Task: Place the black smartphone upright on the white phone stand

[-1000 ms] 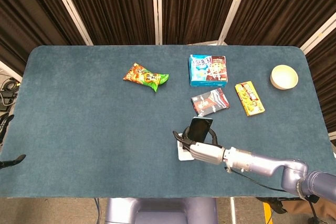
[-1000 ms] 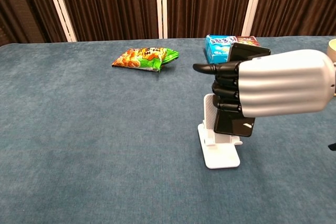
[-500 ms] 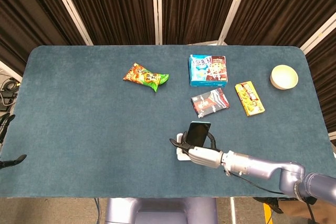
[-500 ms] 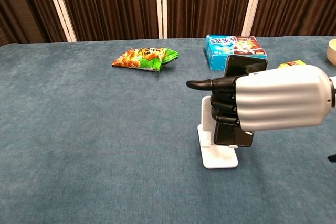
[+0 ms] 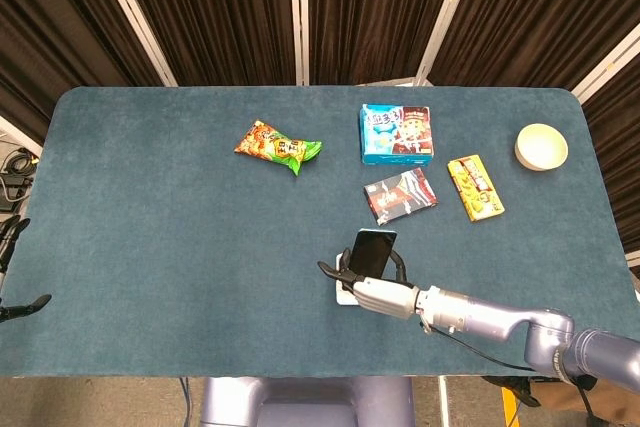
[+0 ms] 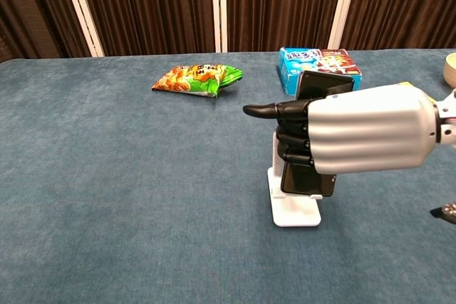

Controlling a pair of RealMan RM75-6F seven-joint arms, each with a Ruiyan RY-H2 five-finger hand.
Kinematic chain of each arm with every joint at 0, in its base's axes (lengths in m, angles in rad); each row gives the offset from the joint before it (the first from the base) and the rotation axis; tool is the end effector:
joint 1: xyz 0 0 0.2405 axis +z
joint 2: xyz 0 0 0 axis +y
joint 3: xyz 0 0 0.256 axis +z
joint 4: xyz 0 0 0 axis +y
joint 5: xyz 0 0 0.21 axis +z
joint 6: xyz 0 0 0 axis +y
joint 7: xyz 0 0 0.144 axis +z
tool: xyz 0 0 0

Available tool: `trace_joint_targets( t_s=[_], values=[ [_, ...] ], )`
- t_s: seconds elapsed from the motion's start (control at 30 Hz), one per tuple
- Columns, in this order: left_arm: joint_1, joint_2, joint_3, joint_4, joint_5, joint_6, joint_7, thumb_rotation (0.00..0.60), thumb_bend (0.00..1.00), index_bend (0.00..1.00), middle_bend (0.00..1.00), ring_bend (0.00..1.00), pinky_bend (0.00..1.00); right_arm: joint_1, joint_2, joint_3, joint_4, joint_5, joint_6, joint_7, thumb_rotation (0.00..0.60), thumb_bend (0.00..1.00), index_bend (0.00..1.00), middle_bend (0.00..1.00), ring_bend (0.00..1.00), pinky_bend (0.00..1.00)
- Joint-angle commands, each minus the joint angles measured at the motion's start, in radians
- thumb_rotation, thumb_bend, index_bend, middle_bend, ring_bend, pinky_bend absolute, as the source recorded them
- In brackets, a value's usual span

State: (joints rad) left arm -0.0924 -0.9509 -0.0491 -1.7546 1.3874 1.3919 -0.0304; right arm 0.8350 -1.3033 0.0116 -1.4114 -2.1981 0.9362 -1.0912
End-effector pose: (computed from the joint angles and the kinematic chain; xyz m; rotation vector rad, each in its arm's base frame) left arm -0.3119 0.1803 0.1924 -1.3376 -1.0166 -0.8111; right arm -0.1338 -0.2929 0.0122 2.0507 1.3338 0.4942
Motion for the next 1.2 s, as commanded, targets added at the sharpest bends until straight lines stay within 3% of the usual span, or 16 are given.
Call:
trace_joint_targets(
  t_s=[0.03,0.27,0.43,0.53,0.63,1.0,1.2],
  values=[
    [0.000,0.001,0.000,0.000,0.000,-0.001,-0.002,0.600,0.00,0.00,0.00,0.00,0.00,-0.001,-0.003,0.011,-0.016,0.013,-0.017,-0.020,0.600,0.55,0.62,0.54,0.36,0.05],
    [-0.001,0.004,-0.001,0.002,0.000,-0.001,-0.009,0.600,0.00,0.00,0.00,0.00,0.00,-0.010,-0.007,0.028,-0.045,0.039,-0.047,-0.065,0.600,0.55,0.59,0.52,0.35,0.04],
    [0.000,0.005,0.000,0.002,0.001,0.000,-0.013,0.600,0.00,0.00,0.00,0.00,0.00,-0.043,-0.011,0.060,-0.076,0.097,-0.067,-0.122,0.600,0.48,0.25,0.28,0.19,0.02],
    [-0.001,0.005,0.000,0.003,0.002,-0.002,-0.012,0.600,0.00,0.00,0.00,0.00,0.00,-0.063,-0.017,0.076,-0.087,0.120,-0.064,-0.164,0.600,0.37,0.17,0.22,0.14,0.02],
    [-0.001,0.006,0.001,0.002,0.003,-0.002,-0.012,0.600,0.00,0.00,0.00,0.00,0.00,-0.071,-0.018,0.083,-0.096,0.134,-0.066,-0.178,0.600,0.31,0.16,0.21,0.13,0.02],
    [-0.001,0.006,0.002,0.000,0.005,-0.001,-0.010,0.600,0.00,0.00,0.00,0.00,0.00,-0.081,-0.008,0.079,-0.110,0.133,-0.049,-0.183,0.600,0.30,0.17,0.21,0.13,0.03],
    [-0.002,0.005,0.002,0.001,0.004,-0.002,-0.009,0.600,0.00,0.00,0.00,0.00,0.00,-0.097,0.022,0.089,-0.121,0.125,0.038,-0.133,0.600,0.30,0.15,0.21,0.13,0.03]
  ],
)
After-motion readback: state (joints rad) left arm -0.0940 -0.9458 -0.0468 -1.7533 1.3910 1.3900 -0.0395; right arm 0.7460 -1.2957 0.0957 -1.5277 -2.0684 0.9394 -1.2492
